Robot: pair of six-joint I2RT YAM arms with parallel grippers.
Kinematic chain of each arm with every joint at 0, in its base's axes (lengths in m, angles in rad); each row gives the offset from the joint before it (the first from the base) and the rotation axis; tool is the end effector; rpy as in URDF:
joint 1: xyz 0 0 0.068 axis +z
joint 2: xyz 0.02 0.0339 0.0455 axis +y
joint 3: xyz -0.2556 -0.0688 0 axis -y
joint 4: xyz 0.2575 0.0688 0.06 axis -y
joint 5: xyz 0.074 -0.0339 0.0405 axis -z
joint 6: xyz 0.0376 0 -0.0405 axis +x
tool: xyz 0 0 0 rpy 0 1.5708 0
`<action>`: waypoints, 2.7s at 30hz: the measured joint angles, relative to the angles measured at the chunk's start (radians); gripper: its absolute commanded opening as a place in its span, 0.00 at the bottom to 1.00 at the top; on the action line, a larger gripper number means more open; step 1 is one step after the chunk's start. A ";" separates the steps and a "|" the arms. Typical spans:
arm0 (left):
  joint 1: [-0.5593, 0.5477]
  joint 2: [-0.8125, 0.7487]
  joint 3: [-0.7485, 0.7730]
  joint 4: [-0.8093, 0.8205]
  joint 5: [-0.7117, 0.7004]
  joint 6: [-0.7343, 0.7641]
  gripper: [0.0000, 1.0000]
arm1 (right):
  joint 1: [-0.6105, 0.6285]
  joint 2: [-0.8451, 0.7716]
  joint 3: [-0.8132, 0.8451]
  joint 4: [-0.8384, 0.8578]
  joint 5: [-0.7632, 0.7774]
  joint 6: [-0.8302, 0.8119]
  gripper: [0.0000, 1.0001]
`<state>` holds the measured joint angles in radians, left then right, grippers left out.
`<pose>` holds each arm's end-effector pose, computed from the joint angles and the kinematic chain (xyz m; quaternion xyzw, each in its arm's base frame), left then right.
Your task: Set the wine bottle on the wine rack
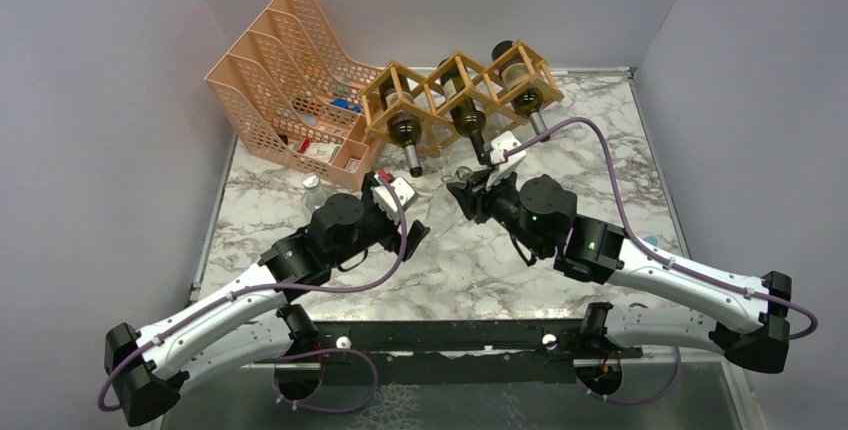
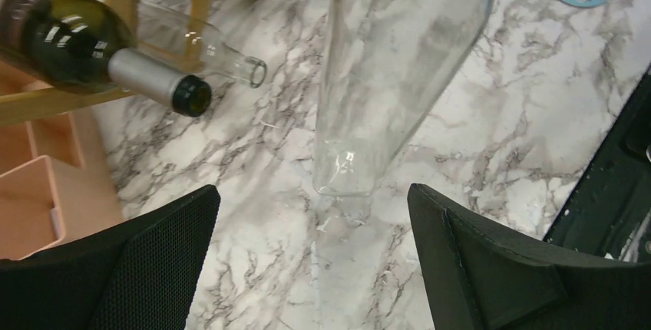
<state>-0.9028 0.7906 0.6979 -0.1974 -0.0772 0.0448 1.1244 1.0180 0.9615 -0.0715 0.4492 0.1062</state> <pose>0.1317 -0.1623 0.2992 0.3451 0.7235 -0.2202 0.5558 0.1241 0.2214 0.3626 -0.2283 0.7109 0.2351 0.6223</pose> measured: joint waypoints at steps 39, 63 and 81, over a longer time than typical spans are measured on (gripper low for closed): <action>-0.042 0.266 -0.211 0.678 0.237 0.261 0.00 | -0.002 -0.141 0.092 -0.243 -0.077 0.196 0.66; -0.055 0.387 0.045 0.552 0.286 1.343 0.00 | 0.000 -0.066 0.447 -0.818 -0.088 0.199 0.69; -0.055 0.438 0.192 0.345 0.288 1.592 0.00 | 0.000 -0.019 0.328 -0.824 -0.058 0.214 0.73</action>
<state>-0.9577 1.2282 0.8902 0.1474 0.2104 1.6363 1.1240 0.9993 1.2896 -0.8951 0.3912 0.3206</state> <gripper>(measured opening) 0.637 0.706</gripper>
